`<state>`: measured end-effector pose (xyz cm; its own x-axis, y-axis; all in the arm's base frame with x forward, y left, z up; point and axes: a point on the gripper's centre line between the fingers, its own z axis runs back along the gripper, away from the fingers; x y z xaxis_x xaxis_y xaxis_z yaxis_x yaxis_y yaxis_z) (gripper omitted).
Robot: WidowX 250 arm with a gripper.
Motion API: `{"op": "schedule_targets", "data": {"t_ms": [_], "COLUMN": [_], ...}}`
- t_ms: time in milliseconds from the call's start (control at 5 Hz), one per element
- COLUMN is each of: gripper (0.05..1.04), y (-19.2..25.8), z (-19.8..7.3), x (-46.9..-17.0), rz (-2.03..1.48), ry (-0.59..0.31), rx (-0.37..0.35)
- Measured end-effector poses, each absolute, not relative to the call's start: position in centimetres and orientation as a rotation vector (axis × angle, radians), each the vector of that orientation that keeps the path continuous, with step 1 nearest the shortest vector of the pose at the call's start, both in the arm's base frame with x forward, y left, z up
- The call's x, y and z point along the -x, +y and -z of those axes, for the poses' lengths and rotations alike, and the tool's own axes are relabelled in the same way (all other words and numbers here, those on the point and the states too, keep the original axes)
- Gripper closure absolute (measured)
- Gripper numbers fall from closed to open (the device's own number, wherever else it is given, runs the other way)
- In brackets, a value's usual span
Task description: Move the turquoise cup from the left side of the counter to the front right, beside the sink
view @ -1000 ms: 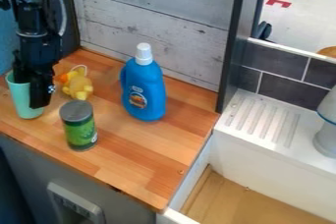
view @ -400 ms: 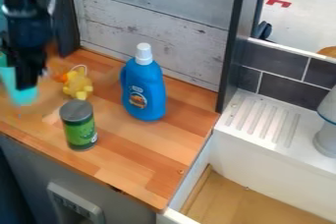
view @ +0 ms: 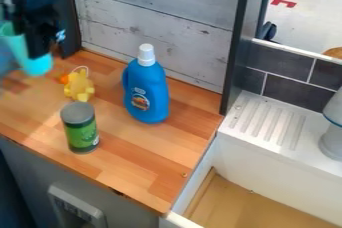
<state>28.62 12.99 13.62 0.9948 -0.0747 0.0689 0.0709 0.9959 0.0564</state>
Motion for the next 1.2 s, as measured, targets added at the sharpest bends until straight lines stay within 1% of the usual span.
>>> {"op": "schedule_targets", "data": {"t_ms": [200,600,800,1000,1200], "gripper": [0.966,0.966,0.966,0.966,0.966], "y": [7.9,0.7,-1.9,-2.8,-3.8], "z": [-13.6,-12.8,-11.4,-9.4,-6.9], "x": [-28.9,-26.6,-25.5,-25.6,-25.9], "rz": [0.212,0.484,0.583,0.613,0.645], "ry": [-0.073,-0.027,-0.005,0.031,0.069], "rx": [-0.029,-0.034,-0.013,0.003,-0.009]}}
